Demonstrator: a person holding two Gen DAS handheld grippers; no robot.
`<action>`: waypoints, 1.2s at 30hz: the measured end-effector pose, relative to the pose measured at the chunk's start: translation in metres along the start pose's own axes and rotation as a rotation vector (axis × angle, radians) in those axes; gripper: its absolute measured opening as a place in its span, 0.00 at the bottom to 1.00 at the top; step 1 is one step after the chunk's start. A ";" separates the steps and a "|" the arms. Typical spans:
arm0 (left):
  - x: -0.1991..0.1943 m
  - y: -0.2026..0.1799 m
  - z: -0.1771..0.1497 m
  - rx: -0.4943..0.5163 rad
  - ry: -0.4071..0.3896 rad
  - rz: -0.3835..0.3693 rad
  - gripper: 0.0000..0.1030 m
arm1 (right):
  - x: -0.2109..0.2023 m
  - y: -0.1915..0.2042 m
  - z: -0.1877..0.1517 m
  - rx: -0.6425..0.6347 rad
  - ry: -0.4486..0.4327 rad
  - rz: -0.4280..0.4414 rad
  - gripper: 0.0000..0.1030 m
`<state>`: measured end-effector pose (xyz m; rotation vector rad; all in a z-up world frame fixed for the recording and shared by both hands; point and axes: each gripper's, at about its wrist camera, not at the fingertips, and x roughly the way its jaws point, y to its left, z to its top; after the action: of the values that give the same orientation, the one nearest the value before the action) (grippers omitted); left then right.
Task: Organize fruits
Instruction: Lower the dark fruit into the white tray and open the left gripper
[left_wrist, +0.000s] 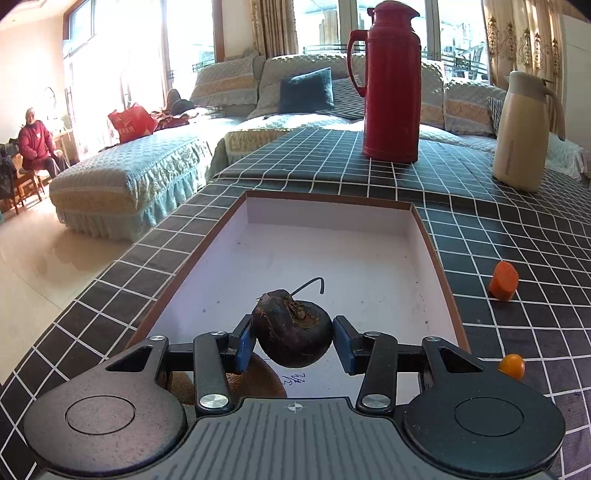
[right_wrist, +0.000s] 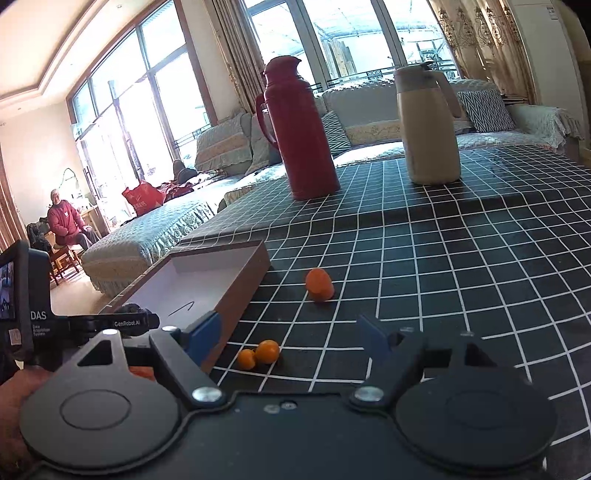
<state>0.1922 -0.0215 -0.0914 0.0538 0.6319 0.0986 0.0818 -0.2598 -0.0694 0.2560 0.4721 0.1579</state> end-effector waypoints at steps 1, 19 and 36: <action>0.000 0.001 0.000 0.003 -0.001 0.005 0.44 | 0.002 0.002 0.000 0.003 0.003 0.000 0.78; -0.001 -0.001 -0.001 0.027 -0.009 -0.001 0.44 | 0.014 0.010 0.000 0.025 0.025 -0.034 0.79; -0.005 -0.001 -0.001 0.047 -0.024 0.021 0.44 | 0.023 0.010 0.000 0.048 0.036 -0.108 0.80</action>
<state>0.1878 -0.0229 -0.0889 0.1071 0.6099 0.1030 0.1007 -0.2455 -0.0761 0.2746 0.5251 0.0460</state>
